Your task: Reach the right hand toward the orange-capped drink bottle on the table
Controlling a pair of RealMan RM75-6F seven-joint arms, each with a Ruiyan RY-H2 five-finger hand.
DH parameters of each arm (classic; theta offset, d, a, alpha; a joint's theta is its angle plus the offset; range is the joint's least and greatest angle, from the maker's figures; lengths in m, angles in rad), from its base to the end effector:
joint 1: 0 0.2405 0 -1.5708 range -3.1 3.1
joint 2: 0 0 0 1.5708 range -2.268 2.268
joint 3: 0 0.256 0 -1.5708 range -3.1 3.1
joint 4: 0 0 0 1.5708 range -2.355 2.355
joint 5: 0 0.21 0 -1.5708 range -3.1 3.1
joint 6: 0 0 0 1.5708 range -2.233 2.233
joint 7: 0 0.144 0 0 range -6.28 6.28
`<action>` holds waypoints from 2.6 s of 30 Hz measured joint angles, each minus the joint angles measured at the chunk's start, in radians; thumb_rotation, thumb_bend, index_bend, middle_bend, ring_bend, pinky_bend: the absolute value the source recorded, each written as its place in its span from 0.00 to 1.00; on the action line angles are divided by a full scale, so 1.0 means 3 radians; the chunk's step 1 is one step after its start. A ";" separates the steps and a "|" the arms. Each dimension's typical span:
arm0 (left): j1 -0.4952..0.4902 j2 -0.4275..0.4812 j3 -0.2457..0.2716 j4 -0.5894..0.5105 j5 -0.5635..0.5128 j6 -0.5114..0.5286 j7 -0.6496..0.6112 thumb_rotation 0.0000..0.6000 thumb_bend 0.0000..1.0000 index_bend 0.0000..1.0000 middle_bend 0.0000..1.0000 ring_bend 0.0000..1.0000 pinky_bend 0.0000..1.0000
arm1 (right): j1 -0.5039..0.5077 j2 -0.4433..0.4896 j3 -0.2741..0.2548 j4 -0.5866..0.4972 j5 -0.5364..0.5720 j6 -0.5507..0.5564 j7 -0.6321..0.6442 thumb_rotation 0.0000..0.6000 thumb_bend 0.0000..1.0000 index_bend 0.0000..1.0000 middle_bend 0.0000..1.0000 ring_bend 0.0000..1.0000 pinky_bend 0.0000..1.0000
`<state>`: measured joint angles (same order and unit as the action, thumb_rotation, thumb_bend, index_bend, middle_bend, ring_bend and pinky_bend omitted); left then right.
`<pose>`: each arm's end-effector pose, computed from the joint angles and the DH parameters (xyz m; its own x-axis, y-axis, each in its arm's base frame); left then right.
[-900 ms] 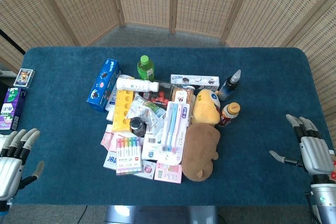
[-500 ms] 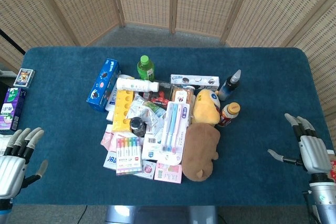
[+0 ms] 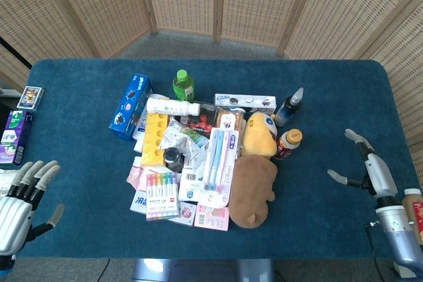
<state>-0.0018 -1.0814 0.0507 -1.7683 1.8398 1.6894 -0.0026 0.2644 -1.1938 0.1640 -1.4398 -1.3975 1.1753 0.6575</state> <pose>-0.2480 0.1289 0.1591 0.2552 -0.0647 0.9647 0.9297 -0.2577 -0.2632 -0.3200 -0.2644 0.1370 -0.1859 -0.1127 0.9761 -0.9825 0.0323 -0.1834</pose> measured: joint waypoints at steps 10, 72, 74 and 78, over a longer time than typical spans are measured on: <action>0.0038 0.0053 0.0015 -0.0094 0.0032 0.0044 0.0129 1.00 0.45 0.07 0.13 0.02 0.00 | 0.0272 -0.0377 0.0055 0.0586 0.0113 -0.0411 0.0331 0.64 0.14 0.00 0.13 0.00 0.00; 0.0173 -0.0037 0.0025 0.0323 -0.0084 0.0194 -0.0308 1.00 0.45 0.07 0.13 0.01 0.00 | 0.0535 -0.0133 0.0565 -0.0360 0.0620 -0.0250 -0.0520 1.00 0.14 0.87 1.00 1.00 0.64; 0.0167 -0.0041 0.0027 0.0329 -0.0083 0.0183 -0.0302 1.00 0.45 0.07 0.13 0.01 0.00 | 0.0491 0.0024 0.0614 -0.0590 0.0621 -0.0188 -0.0530 1.00 0.14 0.87 1.00 1.00 0.64; 0.0160 -0.0048 0.0025 0.0337 -0.0079 0.0184 -0.0302 1.00 0.45 0.07 0.13 0.02 0.00 | 0.0426 0.0277 0.0705 -0.0988 0.0644 -0.0098 -0.0565 1.00 0.14 0.88 1.00 1.00 0.64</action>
<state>0.0463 -1.0959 0.0581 -1.6671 1.8161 1.7447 -0.0933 0.3923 -1.1107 0.3754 -1.7363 -1.2043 1.1459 0.4880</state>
